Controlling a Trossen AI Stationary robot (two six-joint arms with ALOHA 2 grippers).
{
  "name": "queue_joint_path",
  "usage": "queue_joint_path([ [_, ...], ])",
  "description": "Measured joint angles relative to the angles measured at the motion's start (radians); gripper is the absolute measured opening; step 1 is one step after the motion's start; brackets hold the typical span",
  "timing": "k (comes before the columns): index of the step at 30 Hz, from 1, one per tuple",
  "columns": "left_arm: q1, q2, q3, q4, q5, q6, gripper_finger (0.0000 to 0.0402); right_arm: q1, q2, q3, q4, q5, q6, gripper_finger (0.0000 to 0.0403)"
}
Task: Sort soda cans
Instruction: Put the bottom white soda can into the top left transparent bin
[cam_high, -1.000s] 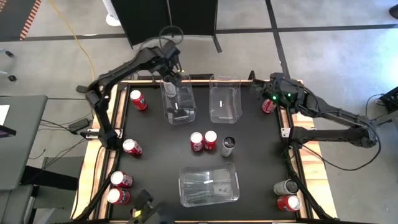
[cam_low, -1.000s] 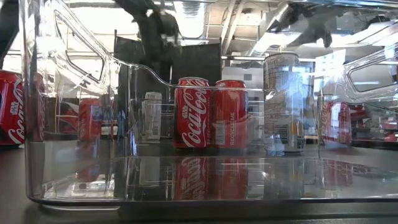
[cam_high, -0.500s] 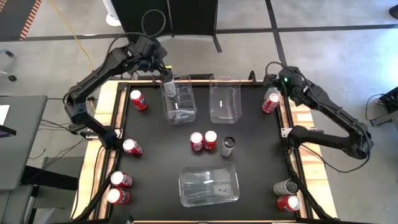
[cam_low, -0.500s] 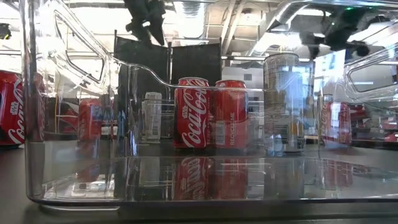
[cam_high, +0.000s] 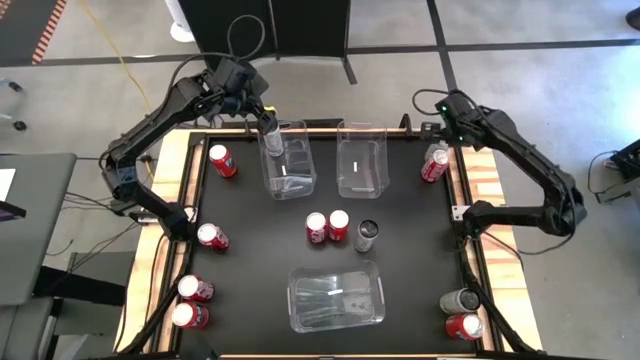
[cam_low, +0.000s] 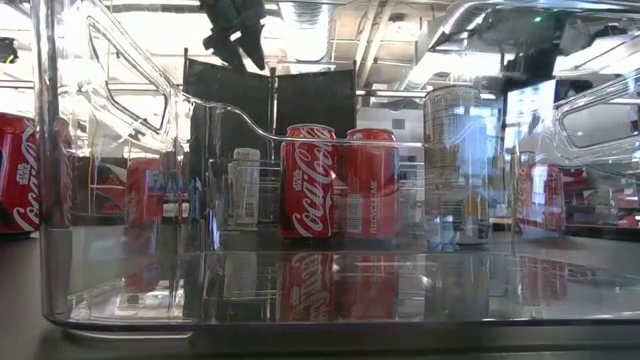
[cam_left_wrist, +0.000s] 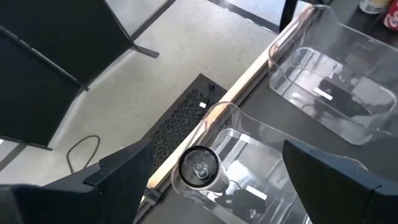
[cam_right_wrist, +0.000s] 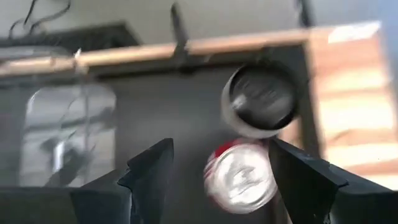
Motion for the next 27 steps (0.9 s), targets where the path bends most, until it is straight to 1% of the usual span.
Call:
queue_joint_path([
  [5,0.000,0.000,0.000,-0.011,0.004,-0.011,0.0350,0.019,0.072,0.000,-0.001,-0.039,0.079,0.0282],
  [7,-0.001,0.000,0.000,-0.011,0.003,-0.009,0.0350,0.037,0.089,0.000,0.006,-0.078,0.095,0.0282],
  [9,-0.002,0.000,0.000,-0.012,0.003,0.001,0.0350,0.059,0.105,0.018,-0.003,-0.102,0.096,0.0282],
  [11,-0.002,0.000,0.000,-0.011,0.003,0.011,0.0350,0.081,0.124,0.055,-0.028,-0.103,0.100,0.0282],
  [15,-0.002,0.000,0.000,-0.009,0.003,0.037,0.0350,0.102,0.186,0.178,-0.132,-0.079,0.112,0.0282],
  [17,-0.002,0.000,0.000,0.001,0.003,0.051,0.0350,0.101,0.233,0.252,-0.192,-0.047,0.100,0.0282],
  [23,-0.002,0.000,0.000,0.020,0.004,0.075,0.0350,0.048,0.404,0.467,-0.398,0.070,0.081,0.0282],
  [25,-0.002,0.000,0.000,0.019,0.005,0.084,0.0350,0.025,0.459,0.521,-0.468,0.083,0.080,0.0282],
  [27,-0.002,0.000,0.000,0.014,0.006,0.092,0.0350,0.005,0.491,0.542,-0.476,0.087,0.069,0.0282],
])
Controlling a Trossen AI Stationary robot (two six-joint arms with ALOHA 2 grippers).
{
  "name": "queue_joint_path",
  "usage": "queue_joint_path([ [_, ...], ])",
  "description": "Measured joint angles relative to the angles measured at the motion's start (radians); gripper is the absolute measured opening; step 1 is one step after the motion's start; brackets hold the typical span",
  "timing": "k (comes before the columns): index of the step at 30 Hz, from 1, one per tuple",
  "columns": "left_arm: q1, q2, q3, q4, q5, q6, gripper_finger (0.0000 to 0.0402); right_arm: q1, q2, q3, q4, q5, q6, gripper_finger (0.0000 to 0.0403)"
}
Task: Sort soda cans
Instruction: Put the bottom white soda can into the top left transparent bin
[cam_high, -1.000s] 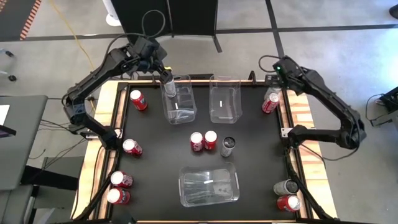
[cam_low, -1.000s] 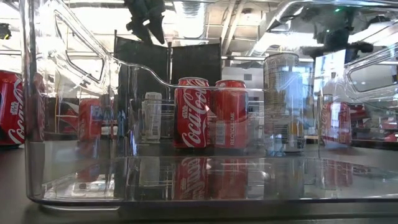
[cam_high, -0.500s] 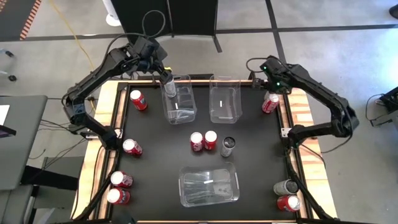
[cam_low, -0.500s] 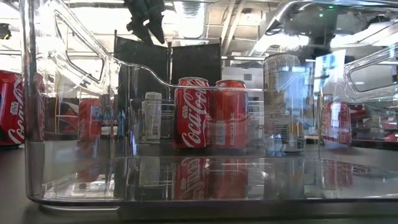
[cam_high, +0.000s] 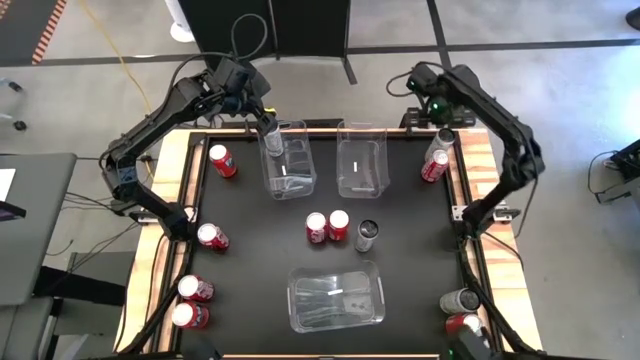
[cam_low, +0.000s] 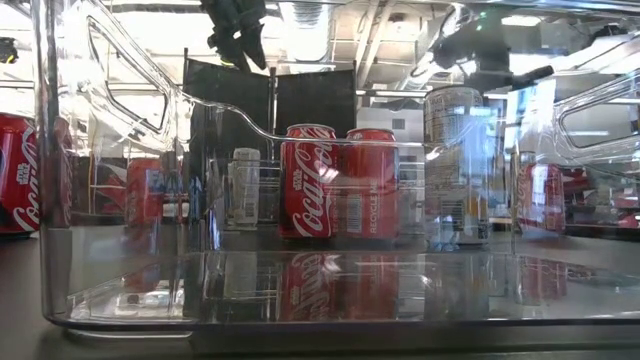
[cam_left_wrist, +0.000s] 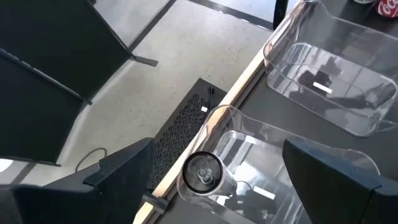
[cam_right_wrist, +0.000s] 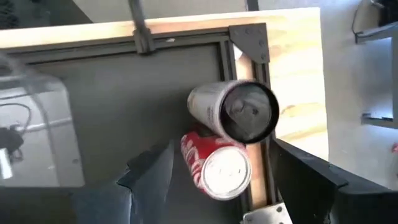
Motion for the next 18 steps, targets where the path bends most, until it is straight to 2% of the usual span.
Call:
queue_joint_path([
  [7,0.000,0.000,0.000,0.000,0.000,0.013,0.0350,-0.061,0.065,0.001,-0.001,-0.050,-0.008,0.0282],
  [13,0.000,0.000,0.000,0.000,0.005,0.027,0.0350,-0.073,0.067,0.001,-0.001,-0.068,-0.008,0.0282],
  [16,0.000,0.000,0.000,0.000,0.006,0.039,0.0350,-0.061,0.055,0.000,0.000,-0.148,-0.032,0.0282],
  [18,0.000,0.000,0.000,0.002,0.006,0.051,0.0350,-0.031,0.046,0.001,0.008,-0.190,-0.104,0.0282],
])
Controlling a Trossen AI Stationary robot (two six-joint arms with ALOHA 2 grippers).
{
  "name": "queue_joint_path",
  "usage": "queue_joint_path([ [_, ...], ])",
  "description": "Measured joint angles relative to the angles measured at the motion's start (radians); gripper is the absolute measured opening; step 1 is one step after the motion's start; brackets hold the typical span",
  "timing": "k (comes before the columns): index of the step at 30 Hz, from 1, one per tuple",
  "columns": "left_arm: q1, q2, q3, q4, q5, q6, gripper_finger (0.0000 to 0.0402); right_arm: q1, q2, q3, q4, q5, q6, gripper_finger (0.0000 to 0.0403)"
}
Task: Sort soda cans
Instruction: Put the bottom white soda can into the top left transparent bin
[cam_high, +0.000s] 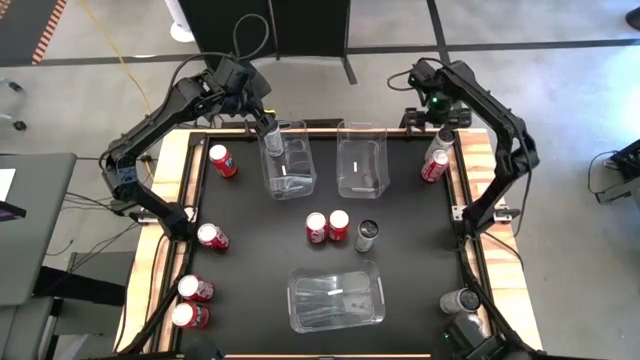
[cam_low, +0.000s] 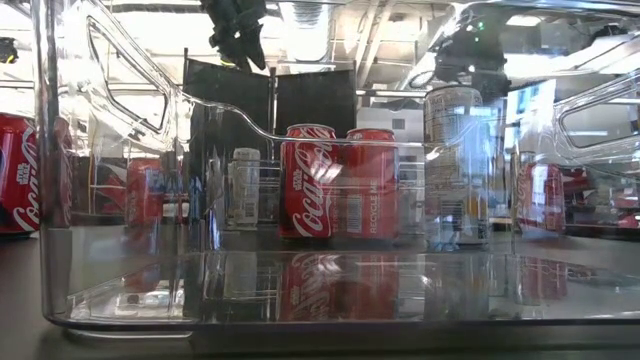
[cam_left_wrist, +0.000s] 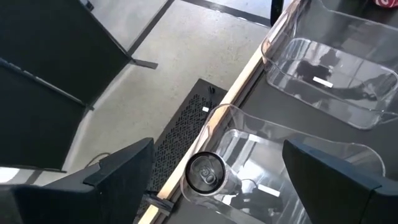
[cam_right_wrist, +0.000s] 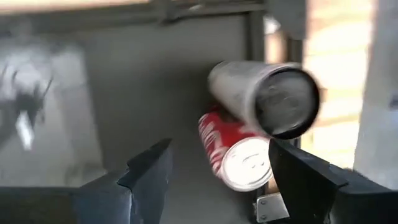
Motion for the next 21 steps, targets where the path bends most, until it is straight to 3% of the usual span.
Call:
queue_joint_path([
  [5,0.000,0.000,0.000,0.024,0.025,0.051,0.0350,0.132,0.006,0.000,-0.009,-0.013,-0.287,0.0282],
  [9,0.000,0.000,0.000,0.055,0.076,0.071,0.0350,0.200,0.014,0.000,-0.009,0.154,-0.352,0.0282],
  [12,0.000,0.000,0.000,0.078,0.078,0.061,0.0350,0.188,0.026,-0.001,-0.007,0.294,-0.274,0.0282],
  [17,0.000,0.000,0.000,0.057,0.077,0.020,0.0350,0.079,0.024,-0.001,-0.008,0.143,-0.041,0.0282],
  [21,0.000,0.000,0.000,0.010,0.077,-0.015,0.0350,0.012,0.013,-0.004,-0.009,0.147,0.124,0.0282],
])
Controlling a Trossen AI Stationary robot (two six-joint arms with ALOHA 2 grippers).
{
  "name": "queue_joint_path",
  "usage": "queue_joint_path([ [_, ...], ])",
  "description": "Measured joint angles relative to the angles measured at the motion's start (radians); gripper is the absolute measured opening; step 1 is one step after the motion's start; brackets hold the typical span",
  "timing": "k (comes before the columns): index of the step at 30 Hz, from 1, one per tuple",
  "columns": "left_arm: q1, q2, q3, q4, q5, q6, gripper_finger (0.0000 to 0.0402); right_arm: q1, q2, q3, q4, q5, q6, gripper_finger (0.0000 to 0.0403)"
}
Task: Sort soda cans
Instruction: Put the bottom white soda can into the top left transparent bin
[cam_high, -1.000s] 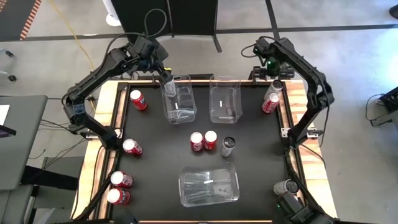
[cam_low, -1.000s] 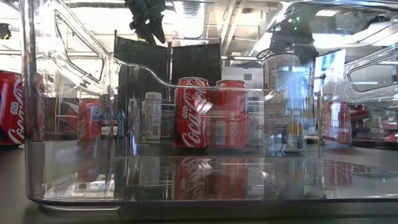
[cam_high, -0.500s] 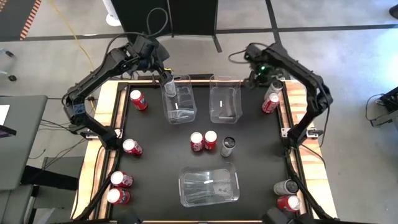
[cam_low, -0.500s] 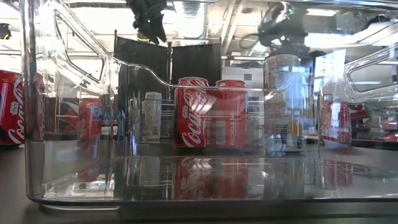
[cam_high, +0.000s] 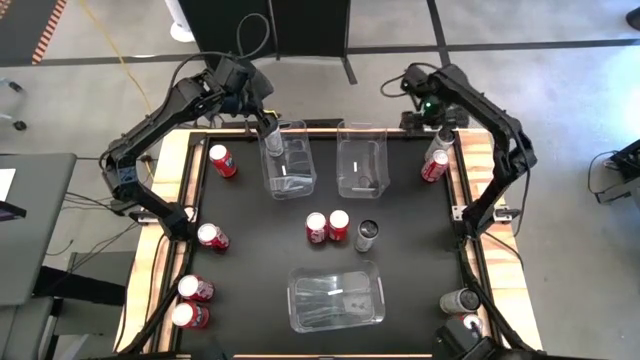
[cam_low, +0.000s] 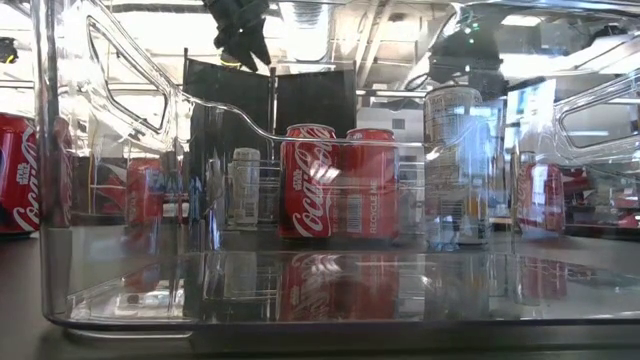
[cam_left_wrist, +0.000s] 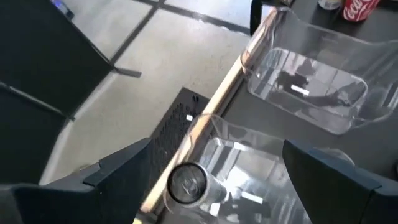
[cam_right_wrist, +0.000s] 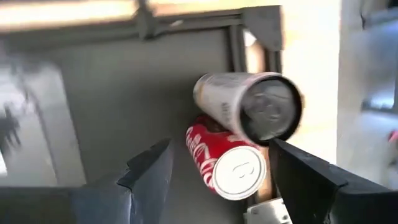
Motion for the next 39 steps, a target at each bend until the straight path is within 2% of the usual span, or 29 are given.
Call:
queue_joint_path([
  [4,-0.007,0.000,0.000,-0.025,-0.001,-0.032,0.0350,-0.032,0.001,0.000,0.001,0.019,0.123,0.0282],
  [7,-0.017,0.000,0.000,-0.029,-0.001,-0.035,0.0350,-0.035,0.001,0.000,0.001,0.054,0.133,0.0282],
  [14,-0.033,0.000,0.000,-0.029,-0.002,-0.038,0.0350,-0.035,0.001,0.000,0.025,0.052,0.199,0.0282],
  [15,-0.033,0.000,0.000,-0.029,-0.003,-0.034,0.0350,-0.034,0.001,0.000,0.047,0.030,0.193,0.0282],
  [17,-0.034,0.000,0.000,-0.028,-0.003,-0.022,0.0350,-0.011,-0.001,0.000,0.122,-0.036,0.079,0.0282],
  [20,-0.034,0.000,0.000,-0.024,-0.003,0.009,0.0350,0.077,-0.005,0.004,0.185,-0.126,-0.136,0.0282],
  [22,-0.034,0.000,0.000,-0.014,-0.003,0.032,0.0350,0.149,-0.004,0.004,0.138,-0.120,-0.211,0.0282],
  [25,-0.034,0.000,0.000,0.015,-0.003,0.067,0.0350,0.247,-0.004,0.004,0.004,0.050,-0.143,0.0282],
  [27,-0.034,0.000,0.000,0.027,-0.003,0.067,0.0350,0.303,-0.023,-0.014,0.002,0.165,-0.011,0.0282],
  [28,-0.034,0.000,0.000,0.026,-0.003,0.058,0.0350,0.327,-0.044,-0.029,0.025,0.171,0.039,0.0282],
  [34,-0.034,0.000,0.000,0.000,-0.003,0.017,0.0350,0.553,-0.158,-0.106,0.045,0.128,0.230,0.0282],
  [36,-0.034,-0.002,0.000,-0.022,-0.003,0.018,0.0350,0.645,-0.208,-0.117,0.041,0.058,0.238,0.0282],
  [39,-0.034,-0.004,0.000,-0.043,-0.003,0.025,0.0350,0.769,-0.270,-0.124,0.037,-0.101,0.276,0.0282],
])
